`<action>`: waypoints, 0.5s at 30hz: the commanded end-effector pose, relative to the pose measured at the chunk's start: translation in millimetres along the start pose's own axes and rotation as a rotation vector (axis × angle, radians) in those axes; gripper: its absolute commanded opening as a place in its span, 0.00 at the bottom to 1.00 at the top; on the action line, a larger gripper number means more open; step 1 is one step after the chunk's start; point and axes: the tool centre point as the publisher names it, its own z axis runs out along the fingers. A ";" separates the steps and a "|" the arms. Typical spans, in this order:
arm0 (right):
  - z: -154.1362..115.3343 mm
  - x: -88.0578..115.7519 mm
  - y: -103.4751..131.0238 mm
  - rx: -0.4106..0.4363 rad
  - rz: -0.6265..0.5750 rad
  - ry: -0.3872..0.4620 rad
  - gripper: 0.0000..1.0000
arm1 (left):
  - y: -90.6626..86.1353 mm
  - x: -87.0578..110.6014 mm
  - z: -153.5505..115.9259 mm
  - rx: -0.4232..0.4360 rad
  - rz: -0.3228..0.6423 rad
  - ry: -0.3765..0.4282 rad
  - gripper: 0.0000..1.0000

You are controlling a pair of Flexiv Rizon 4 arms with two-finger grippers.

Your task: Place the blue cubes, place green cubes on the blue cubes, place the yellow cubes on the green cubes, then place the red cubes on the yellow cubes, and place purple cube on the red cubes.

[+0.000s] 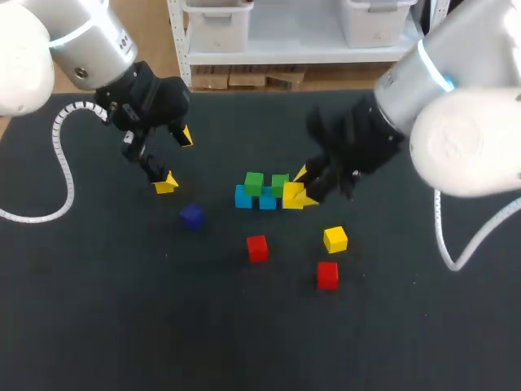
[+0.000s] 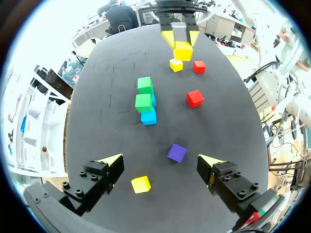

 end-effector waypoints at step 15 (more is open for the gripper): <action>28.6 -20.4 -58.8 -0.012 -0.007 -0.021 0.00 | -1.1 1.2 0.1 -0.003 0.003 -0.003 1.00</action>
